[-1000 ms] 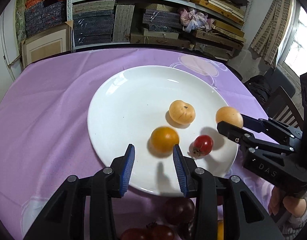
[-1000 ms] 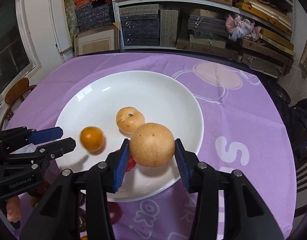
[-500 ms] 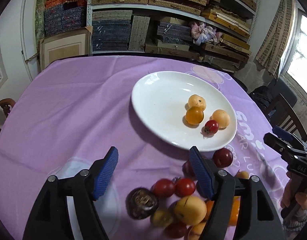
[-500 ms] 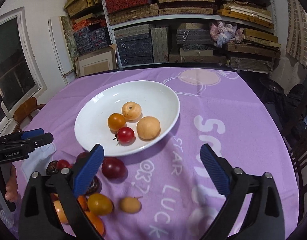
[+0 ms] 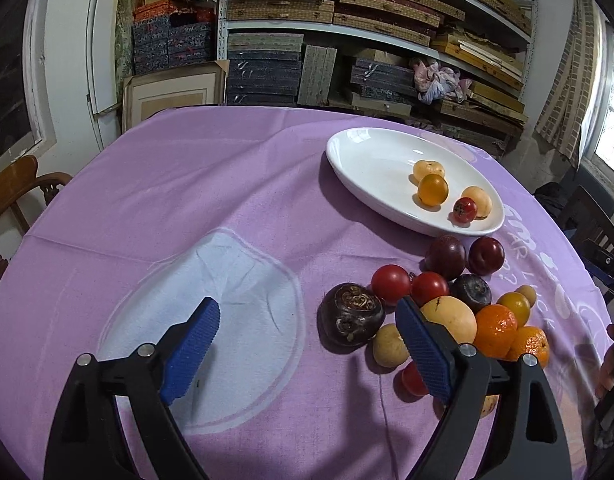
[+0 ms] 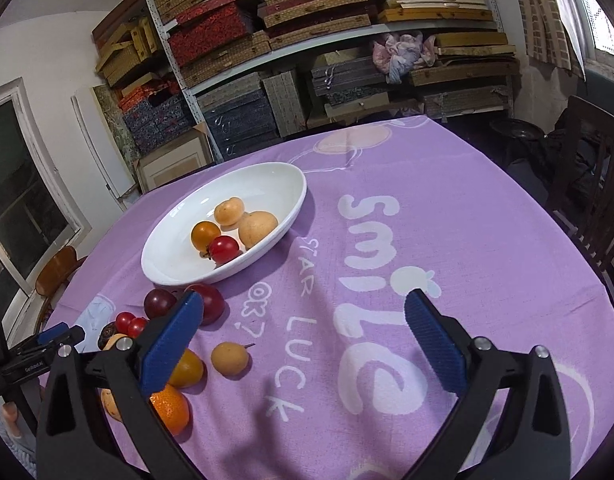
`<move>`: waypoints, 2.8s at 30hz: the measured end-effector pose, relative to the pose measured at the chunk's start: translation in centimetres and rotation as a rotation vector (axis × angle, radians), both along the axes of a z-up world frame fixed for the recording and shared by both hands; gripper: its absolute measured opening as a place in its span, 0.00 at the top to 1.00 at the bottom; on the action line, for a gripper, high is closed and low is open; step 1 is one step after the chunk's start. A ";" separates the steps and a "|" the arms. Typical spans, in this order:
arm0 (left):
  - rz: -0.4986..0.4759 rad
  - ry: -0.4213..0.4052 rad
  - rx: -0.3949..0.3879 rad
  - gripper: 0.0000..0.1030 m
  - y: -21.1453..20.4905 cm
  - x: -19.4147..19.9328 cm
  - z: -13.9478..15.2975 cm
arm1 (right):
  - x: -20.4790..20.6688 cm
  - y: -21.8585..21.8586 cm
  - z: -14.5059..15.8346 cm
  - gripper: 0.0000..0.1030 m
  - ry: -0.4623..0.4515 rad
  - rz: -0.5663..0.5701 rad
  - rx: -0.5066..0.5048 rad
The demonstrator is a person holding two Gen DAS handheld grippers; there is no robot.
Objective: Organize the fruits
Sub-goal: 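Release orange into plate with left tool while right tool drops pale fruit there, then grasp dark brown fruit with left tool while right tool grasps small tan fruit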
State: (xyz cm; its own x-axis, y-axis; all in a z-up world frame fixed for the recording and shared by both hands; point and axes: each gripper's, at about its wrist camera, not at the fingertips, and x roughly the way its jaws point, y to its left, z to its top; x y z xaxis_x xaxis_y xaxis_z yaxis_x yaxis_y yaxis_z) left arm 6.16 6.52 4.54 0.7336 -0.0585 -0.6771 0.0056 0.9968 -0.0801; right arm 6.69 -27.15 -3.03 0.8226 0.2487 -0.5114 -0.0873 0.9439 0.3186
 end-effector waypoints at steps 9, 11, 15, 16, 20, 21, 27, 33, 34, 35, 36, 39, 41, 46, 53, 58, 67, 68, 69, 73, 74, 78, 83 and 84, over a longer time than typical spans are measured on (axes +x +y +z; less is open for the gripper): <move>-0.039 0.041 0.099 0.13 -2.0 1.1 -1.9 | 0.4 0.3 -0.1 0.04 0.018 0.017 0.004; -0.038 0.048 0.096 0.12 -1.9 1.3 -2.1 | 0.5 0.4 -0.1 0.04 0.019 0.018 -0.005; -0.049 0.071 0.075 0.12 -2.0 2.1 -2.2 | 0.7 0.4 -0.3 0.04 0.031 0.019 -0.002; -0.053 0.074 0.072 0.12 -2.1 2.3 -2.2 | 0.7 0.4 -0.3 0.04 0.033 0.019 0.000; -0.064 0.085 0.071 0.09 -2.3 3.0 -2.4 | 0.7 0.3 -0.3 0.04 0.032 0.018 0.004; -0.063 0.088 0.071 0.09 -2.3 3.1 -2.5 | 0.7 0.3 -0.3 0.04 0.032 0.019 0.004; -0.013 0.089 0.062 0.06 -0.8 3.2 -2.5 | 0.7 0.4 -0.2 0.04 0.033 0.023 0.003; 0.022 0.126 -0.017 0.06 1.7 3.4 -2.8 | 0.7 0.4 -0.2 0.04 0.032 0.024 0.004; 0.018 0.121 -0.005 0.07 1.5 3.4 -2.8 | 0.7 0.5 -0.2 0.04 0.033 0.024 0.004; 0.000 0.111 0.013 0.07 0.9 3.3 -2.8 | 0.7 0.5 -0.3 0.04 0.034 0.024 0.002; -0.027 0.105 0.032 0.07 0.3 3.3 -2.7 | 0.7 0.5 -0.3 0.04 0.036 0.025 0.000; -0.075 0.081 0.110 0.07 -1.7 3.0 -2.7 | 0.7 0.7 -0.4 0.04 0.042 0.027 -0.005; -0.084 0.077 0.138 0.07 -2.4 3.0 -2.7 | 0.7 0.8 -0.5 0.04 0.044 0.027 -0.005; -0.004 0.093 0.114 0.06 -0.4 3.8 -2.7 | 0.8 0.8 -0.6 0.04 0.050 0.027 -0.004; 0.019 0.159 -0.006 0.05 2.8 4.5 -2.9 | 1.0 0.9 -0.9 0.04 0.059 0.028 -0.002; 0.014 0.174 0.022 0.06 2.5 4.5 -3.4 | 1.0 0.9 -0.9 0.04 0.059 0.031 -0.003; -0.048 0.122 0.072 0.23 0.8 4.1 -3.2 | 0.9 1.2 -1.1 0.04 0.057 0.036 -0.017; -0.052 0.132 0.053 0.35 1.0 4.2 -3.3 | 0.9 1.3 -1.1 0.04 0.057 0.037 -0.016; -0.056 0.136 0.036 0.38 1.2 4.3 -3.3 | 0.9 1.3 -1.1 0.04 0.057 0.037 -0.015; -0.069 0.133 0.042 0.42 0.8 4.2 -3.3 | 0.9 1.3 -1.1 0.04 0.059 0.037 -0.015; -0.078 0.132 0.047 0.43 0.7 4.2 -3.3 | 0.9 1.3 -1.1 0.04 0.060 0.038 -0.015; -0.090 0.126 0.050 0.48 0.4 4.3 -3.3 | 0.9 1.8 -1.1 0.04 0.061 0.053 -0.028; -0.104 0.126 0.037 0.55 0.3 4.4 -3.2 | 0.5 3.9 -1.2 0.04 0.062 0.121 -0.111; -0.107 0.126 0.037 0.55 0.3 4.4 -3.1 | 0.4 4.6 -1.2 0.04 0.060 0.139 -0.140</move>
